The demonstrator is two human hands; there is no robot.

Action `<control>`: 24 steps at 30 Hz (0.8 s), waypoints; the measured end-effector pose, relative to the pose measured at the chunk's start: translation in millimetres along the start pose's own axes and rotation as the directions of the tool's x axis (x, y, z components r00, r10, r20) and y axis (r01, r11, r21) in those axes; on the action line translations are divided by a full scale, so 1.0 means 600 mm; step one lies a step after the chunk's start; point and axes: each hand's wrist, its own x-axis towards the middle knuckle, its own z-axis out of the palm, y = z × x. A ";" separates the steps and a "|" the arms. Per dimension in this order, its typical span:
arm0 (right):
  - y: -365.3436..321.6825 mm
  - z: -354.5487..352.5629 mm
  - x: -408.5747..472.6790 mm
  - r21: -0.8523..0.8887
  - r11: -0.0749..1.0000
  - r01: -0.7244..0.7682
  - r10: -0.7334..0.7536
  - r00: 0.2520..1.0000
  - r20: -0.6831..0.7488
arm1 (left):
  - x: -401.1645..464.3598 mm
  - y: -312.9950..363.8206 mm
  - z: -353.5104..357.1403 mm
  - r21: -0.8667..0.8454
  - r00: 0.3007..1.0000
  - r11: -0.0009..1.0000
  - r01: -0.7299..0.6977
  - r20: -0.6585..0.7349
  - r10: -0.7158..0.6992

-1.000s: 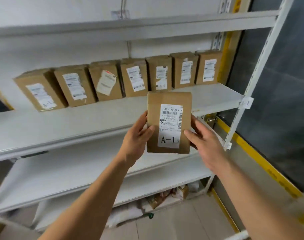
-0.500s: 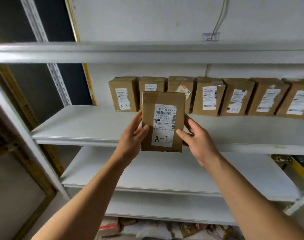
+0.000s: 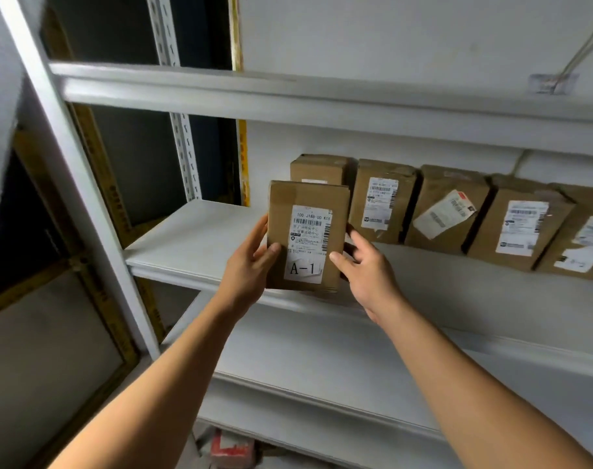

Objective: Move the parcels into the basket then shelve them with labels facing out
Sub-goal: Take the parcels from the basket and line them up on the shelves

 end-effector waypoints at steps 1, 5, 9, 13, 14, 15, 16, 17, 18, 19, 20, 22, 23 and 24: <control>0.001 0.016 0.016 -0.002 1.000 0.000 0.000 1.000 0.011 | 0.009 -0.005 -0.014 0.014 1.000 1.000 0.008 -0.024 -0.007; 0.010 0.082 0.084 -0.007 0.999 0.042 -0.041 0.996 0.085 | 0.055 -0.020 -0.076 0.101 0.992 0.994 0.038 -0.124 -0.025; 0.025 0.146 0.143 -0.040 0.997 0.072 -0.067 0.991 0.120 | 0.093 -0.036 -0.125 0.073 0.983 0.992 0.099 -0.160 -0.086; 0.043 0.201 0.187 -0.032 0.998 0.045 -0.042 0.994 0.100 | 0.142 -0.055 -0.162 0.037 0.984 0.993 0.113 -0.145 -0.107; 0.046 0.213 0.198 -0.026 0.999 0.035 -0.033 0.996 0.086 | 0.157 -0.061 -0.171 0.035 0.985 0.994 0.107 -0.137 -0.101; 0.044 0.223 0.206 -0.030 0.999 0.026 -0.024 0.997 0.070 | 0.173 -0.068 -0.180 0.033 0.988 0.995 0.098 -0.126 -0.093; 0.044 0.233 0.216 -0.041 0.999 0.016 -0.014 0.999 0.041 | 0.189 -0.076 -0.187 0.023 0.990 0.995 0.092 -0.110 -0.089; 0.042 0.241 0.225 -0.049 0.999 -0.001 0.001 1.000 0.001 | 0.207 -0.082 -0.192 0.017 0.992 0.996 0.093 -0.087 -0.091; 0.044 0.248 0.235 -0.054 0.998 -0.017 0.015 0.999 -0.043 | 0.224 -0.088 -0.198 0.012 0.994 0.996 0.090 -0.066 -0.089; 0.043 0.254 0.241 -0.064 0.998 -0.025 0.020 0.997 -0.077 | 0.241 -0.095 -0.202 0.012 0.995 0.996 0.087 -0.052 -0.087; 0.046 0.261 0.251 -0.075 0.997 -0.036 0.028 0.994 -0.106 | 0.257 -0.102 -0.207 0.007 0.996 0.997 0.075 -0.039 -0.074; 0.055 0.274 0.275 -0.100 0.993 -0.058 0.041 0.985 -0.169 | 0.293 -0.117 -0.214 0.010 0.998 0.998 0.056 -0.015 -0.056; 0.060 0.280 0.284 -0.109 0.992 -0.068 0.045 0.979 -0.197 | 0.307 -0.121 -0.216 0.016 0.998 0.998 0.057 -0.006 -0.057; 0.068 0.286 0.294 -0.113 0.991 -0.079 0.052 0.974 -0.222 | 0.322 -0.126 -0.218 0.017 0.999 0.998 0.052 -0.001 -0.052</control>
